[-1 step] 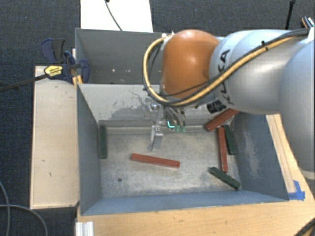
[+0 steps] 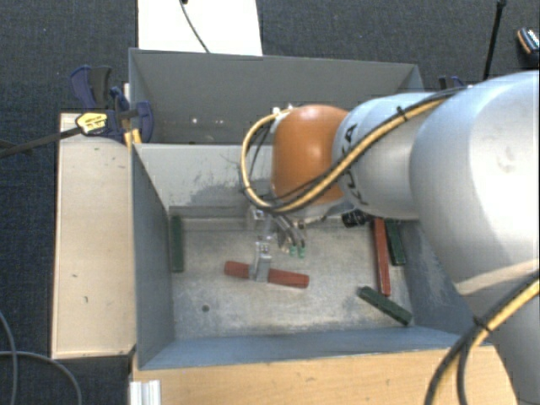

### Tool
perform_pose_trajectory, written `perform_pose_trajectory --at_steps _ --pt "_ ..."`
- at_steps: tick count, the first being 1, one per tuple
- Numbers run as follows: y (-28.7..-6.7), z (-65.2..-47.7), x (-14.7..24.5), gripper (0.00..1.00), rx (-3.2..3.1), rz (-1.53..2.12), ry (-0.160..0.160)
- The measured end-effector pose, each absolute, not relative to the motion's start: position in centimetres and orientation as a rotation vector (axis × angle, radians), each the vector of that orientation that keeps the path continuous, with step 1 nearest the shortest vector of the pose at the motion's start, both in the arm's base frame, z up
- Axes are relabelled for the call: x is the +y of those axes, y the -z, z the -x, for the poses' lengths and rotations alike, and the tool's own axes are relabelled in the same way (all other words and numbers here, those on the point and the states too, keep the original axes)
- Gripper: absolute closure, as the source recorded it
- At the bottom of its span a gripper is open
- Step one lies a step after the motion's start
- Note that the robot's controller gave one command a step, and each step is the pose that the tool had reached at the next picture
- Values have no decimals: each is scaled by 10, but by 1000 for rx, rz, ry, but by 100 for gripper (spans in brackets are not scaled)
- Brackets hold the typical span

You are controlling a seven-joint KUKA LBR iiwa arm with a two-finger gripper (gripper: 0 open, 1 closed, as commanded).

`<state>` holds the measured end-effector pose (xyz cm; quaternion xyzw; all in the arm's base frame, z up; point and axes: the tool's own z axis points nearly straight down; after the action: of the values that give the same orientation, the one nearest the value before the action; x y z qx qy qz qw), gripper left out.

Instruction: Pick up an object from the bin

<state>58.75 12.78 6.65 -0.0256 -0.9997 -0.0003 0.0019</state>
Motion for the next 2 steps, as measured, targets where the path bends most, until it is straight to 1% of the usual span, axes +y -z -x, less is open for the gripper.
perform_pose_trajectory --at_steps 1,2 --pt "-70 -513 192 0 -3136 111 6" --pt "-70 -491 125 0 -3135 163 -5"
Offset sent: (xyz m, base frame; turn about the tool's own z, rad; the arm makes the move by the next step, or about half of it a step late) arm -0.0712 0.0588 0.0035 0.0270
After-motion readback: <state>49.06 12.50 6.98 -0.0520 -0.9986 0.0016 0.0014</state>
